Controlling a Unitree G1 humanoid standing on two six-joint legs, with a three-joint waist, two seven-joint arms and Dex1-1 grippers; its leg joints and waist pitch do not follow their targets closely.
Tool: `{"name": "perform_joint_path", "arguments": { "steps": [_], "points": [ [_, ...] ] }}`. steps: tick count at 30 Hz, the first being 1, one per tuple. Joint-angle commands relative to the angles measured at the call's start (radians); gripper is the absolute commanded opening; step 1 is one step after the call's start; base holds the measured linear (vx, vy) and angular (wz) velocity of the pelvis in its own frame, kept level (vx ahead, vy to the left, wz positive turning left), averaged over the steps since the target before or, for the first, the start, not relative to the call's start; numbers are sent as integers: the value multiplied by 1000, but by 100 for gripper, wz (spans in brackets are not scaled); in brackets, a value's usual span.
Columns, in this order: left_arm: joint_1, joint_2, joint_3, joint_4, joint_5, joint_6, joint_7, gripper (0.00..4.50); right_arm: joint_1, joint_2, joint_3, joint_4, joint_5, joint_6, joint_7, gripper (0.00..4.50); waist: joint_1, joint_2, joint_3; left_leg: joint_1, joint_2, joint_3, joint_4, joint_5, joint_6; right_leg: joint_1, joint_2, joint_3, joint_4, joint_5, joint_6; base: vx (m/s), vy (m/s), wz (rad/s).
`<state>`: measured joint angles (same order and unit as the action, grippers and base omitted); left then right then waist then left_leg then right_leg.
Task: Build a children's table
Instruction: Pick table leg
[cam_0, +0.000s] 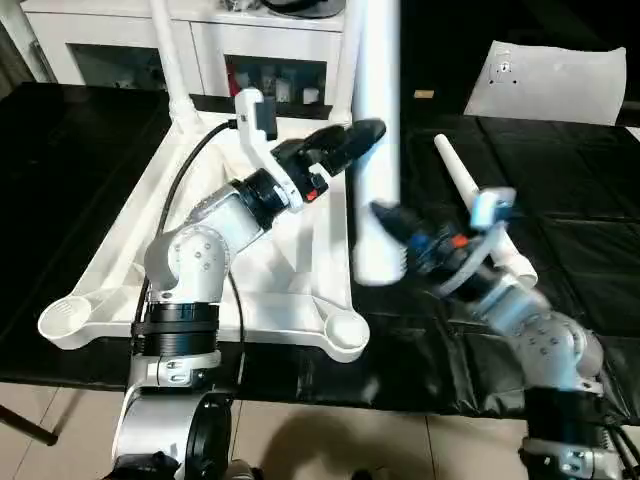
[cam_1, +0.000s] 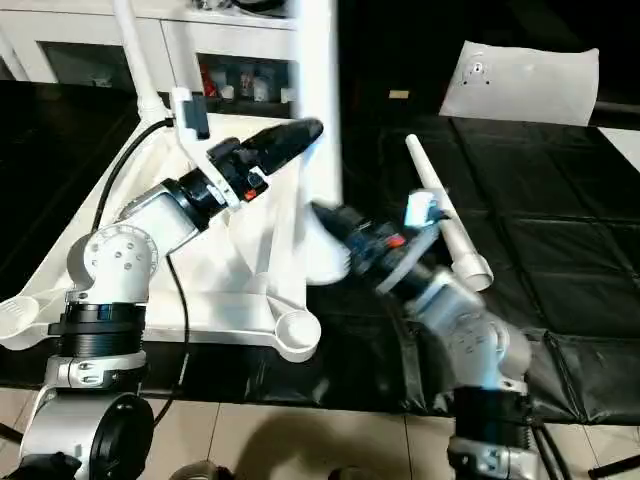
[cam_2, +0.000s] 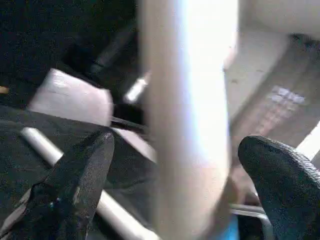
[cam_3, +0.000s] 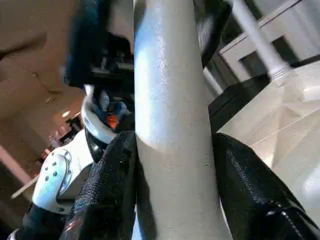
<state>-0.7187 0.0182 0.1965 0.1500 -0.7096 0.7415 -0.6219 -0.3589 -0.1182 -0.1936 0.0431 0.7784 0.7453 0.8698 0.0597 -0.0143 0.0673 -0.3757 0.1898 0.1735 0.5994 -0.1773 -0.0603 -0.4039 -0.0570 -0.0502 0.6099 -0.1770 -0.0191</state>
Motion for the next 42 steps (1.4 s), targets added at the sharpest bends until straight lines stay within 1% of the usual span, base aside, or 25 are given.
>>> {"name": "perform_joint_path", "arguments": {
  "steps": [1,4,7,9,14,15,17,21,28,33,34,35,36,38,39,41,42],
  "points": [
    [11,23,-22,-39,-32,39,-50,414,-6,-13,-1,-29,10,10,8,187,3,5,-73,12,30,-9,-67,-175,16,52,-69,37,-89,-293,-163,0,0,0],
    [26,41,-41,-55,-51,65,-85,414,-5,-22,9,-38,13,19,17,187,3,5,-73,12,29,-8,-68,-177,13,52,-69,38,-87,-297,-159,0,0,0],
    [27,49,-40,-48,-63,82,-95,414,1,-38,20,-56,29,39,31,187,3,5,-73,12,30,-9,-69,-173,11,53,-68,38,-88,-291,-153,0,0,0],
    [30,57,-34,-48,-90,98,-126,414,7,-53,27,-66,47,57,46,187,5,5,-72,11,29,-8,-69,-171,12,54,-69,39,-88,-290,-154,0,0,0],
    [30,65,-11,-47,-152,133,-164,414,14,-73,39,-73,61,79,68,187,5,4,-72,11,28,-8,-68,-175,10,53,-69,38,-89,-302,-155,0,0,0],
    [31,68,-5,-49,-172,144,-182,414,15,-77,41,-75,65,85,73,187,5,6,-72,11,28,-9,-68,-175,9,53,-69,38,-88,-302,-155,0,0,0],
    [33,69,-1,-50,-184,151,-194,414,15,-79,41,-76,69,88,75,187,5,5,-72,11,28,-8,-68,-174,8,53,-69,38,-89,-302,-156,0,0,0],
    [37,82,12,-48,-245,183,-252,414,15,-92,44,-78,89,98,77,187,5,7,-71,13,28,-8,-69,-179,6,53,-68,38,-88,-302,-158,0,0,0],
    [41,91,10,-51,-262,192,-268,414,15,-96,42,-78,93,102,79,187,5,7,-72,14,30,-9,-70,-185,0,53,-69,38,-88,-306,-156,0,0,0],
    [36,106,0,-35,-242,175,-273,414,16,-97,45,-75,94,94,64,187,5,7,-72,12,29,-9,-69,-174,-1,54,-68,39,-87,-297,-153,0,0,0],
    [31,106,-7,-24,-211,145,-257,414,14,-95,45,-70,88,88,59,187,5,6,-72,13,29,-9,-69,-175,0,53,-68,39,-89,-302,-149,0,0,0],
    [36,126,-55,-25,-115,53,-260,414,11,-96,53,-66,63,67,51,187,5,7,-72,13,29,-9,-70,-175,-1,53,-69,39,-89,-302,-149,0,0,0],
    [39,133,-73,-24,-80,17,-262,414,12,-97,59,-66,53,62,51,187,3,5,-71,13,33,-11,-73,-182,-3,52,-68,39,-91,-314,-133,0,0,0],
    [43,138,-81,-21,-57,-8,-261,414,17,-100,72,-68,34,48,53,187,3,7,-71,14,31,-11,-73,-187,-12,53,-70,40,-90,-322,-124,0,0,0],
    [53,147,-88,-20,-36,-33,-268,414,24,-99,85,-67,16,35,51,187,4,10,-72,13,32,-11,-72,-183,-13,53,-71,41,-90,-308,-130,0,0,0],
    [83,171,-102,-24,-14,-44,-279,414,40,-101,108,-57,-24,-1,55,187,3,9,-73,12,31,-10,-71,-176,-13,54,-70,41,-85,-283,-139,0,0,0],
    [85,172,-103,-25,-12,-44,-280,414,41,-101,109,-56,-27,-4,55,187,3,9,-74,11,31,-10,-72,-168,-14,55,-69,41,-82,-259,-147,0,0,0]
  ]
}}
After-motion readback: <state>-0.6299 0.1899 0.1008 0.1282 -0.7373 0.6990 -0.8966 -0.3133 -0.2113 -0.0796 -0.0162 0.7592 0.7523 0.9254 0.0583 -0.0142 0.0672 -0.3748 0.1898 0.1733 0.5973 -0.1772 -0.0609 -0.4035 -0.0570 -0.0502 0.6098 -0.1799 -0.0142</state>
